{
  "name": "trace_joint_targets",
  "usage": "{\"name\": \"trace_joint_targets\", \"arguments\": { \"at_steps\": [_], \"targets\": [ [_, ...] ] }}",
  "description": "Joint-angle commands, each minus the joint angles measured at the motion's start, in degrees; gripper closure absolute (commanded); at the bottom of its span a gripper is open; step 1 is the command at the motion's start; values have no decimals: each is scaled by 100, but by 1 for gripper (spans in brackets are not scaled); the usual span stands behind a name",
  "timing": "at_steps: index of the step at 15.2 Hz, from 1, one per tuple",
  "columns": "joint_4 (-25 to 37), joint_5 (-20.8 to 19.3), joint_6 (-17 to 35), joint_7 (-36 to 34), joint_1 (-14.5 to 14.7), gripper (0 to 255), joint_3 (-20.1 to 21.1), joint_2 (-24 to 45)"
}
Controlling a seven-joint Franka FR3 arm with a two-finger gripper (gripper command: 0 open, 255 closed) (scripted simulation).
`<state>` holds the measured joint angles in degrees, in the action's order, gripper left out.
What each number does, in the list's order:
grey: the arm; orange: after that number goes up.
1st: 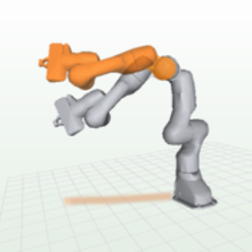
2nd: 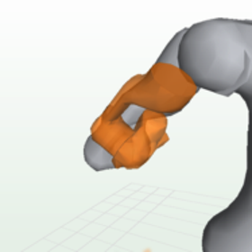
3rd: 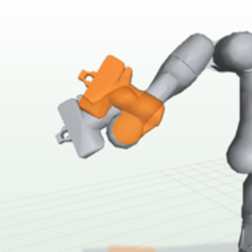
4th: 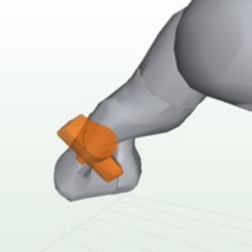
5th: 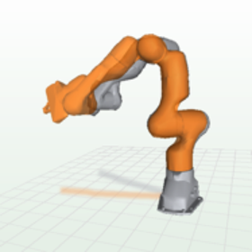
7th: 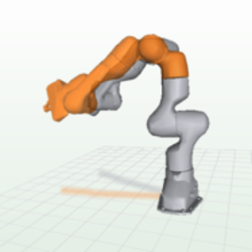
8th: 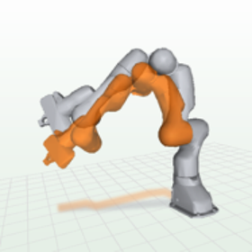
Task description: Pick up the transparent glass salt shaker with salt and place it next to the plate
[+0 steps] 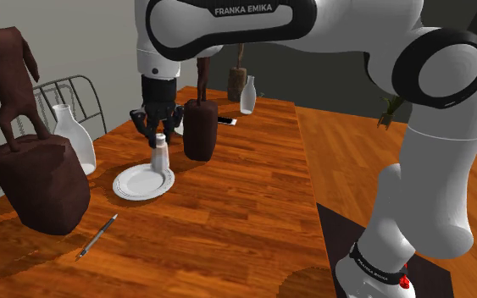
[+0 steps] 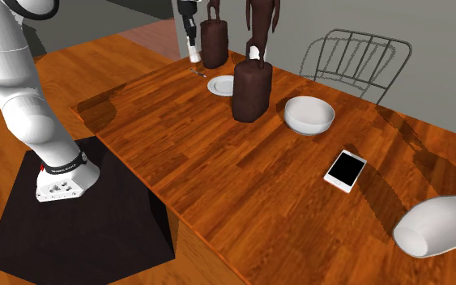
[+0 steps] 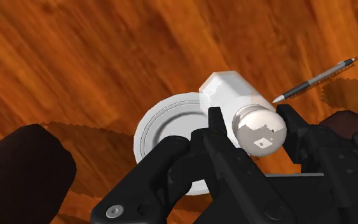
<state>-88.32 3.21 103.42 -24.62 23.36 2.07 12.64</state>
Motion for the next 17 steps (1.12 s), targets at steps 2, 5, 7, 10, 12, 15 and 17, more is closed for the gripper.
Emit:
{"name": "trace_joint_targets", "arguments": {
  "at_steps": [2,5,7,10,12,15,17],
  "targets": [
    [-202,2,219,6,3,255,1,14],
    [-417,5,446,19,4,255,2,26],
    [-552,7,594,27,4,255,2,40],
    [-741,11,814,39,5,255,2,71],
    [-860,13,959,47,6,255,3,97],
    [-1026,16,1174,59,7,255,3,145],
    [-1130,19,1315,66,8,255,4,183]
  ]
}}
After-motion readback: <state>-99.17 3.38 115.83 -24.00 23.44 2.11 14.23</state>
